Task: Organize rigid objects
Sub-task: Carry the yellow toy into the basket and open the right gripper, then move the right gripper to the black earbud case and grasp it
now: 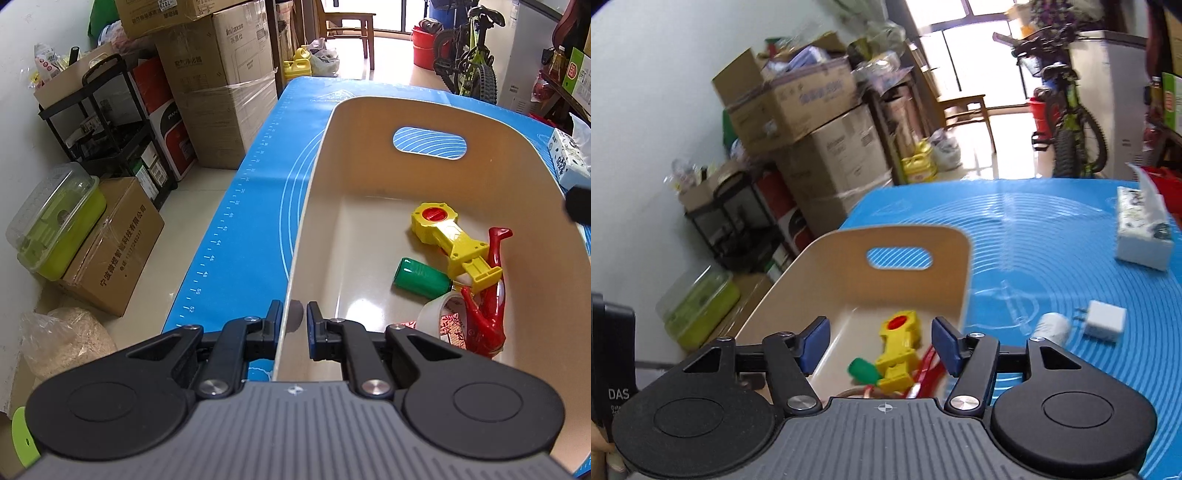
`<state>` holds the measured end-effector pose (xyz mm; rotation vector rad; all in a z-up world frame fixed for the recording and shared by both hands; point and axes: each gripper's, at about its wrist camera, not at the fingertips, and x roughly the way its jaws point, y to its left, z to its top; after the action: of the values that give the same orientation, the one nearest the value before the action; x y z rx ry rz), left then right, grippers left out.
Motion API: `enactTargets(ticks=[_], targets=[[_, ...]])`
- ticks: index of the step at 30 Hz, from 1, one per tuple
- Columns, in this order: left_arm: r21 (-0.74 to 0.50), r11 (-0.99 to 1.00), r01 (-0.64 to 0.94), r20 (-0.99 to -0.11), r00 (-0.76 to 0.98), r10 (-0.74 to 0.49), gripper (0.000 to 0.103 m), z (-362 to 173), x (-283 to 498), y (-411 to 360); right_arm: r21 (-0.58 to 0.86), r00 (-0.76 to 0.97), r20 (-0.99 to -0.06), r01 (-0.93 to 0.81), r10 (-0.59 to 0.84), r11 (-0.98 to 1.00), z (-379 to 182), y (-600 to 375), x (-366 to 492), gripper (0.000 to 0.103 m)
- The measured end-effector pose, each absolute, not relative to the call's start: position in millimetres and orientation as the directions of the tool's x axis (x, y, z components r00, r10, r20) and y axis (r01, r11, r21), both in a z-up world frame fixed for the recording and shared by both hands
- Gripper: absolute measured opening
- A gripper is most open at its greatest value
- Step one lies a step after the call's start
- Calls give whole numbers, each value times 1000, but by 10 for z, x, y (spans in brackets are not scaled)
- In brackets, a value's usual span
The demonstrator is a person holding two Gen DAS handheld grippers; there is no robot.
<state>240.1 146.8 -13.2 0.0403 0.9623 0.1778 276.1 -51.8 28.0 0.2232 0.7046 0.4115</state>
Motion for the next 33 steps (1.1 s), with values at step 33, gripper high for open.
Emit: enactTargets(ticks=[33], targets=[[120, 981, -150, -812, 554, 184, 16, -133, 2421, 1474, 116, 671, -731, -53, 121, 992, -619, -1371, 3005, 100]])
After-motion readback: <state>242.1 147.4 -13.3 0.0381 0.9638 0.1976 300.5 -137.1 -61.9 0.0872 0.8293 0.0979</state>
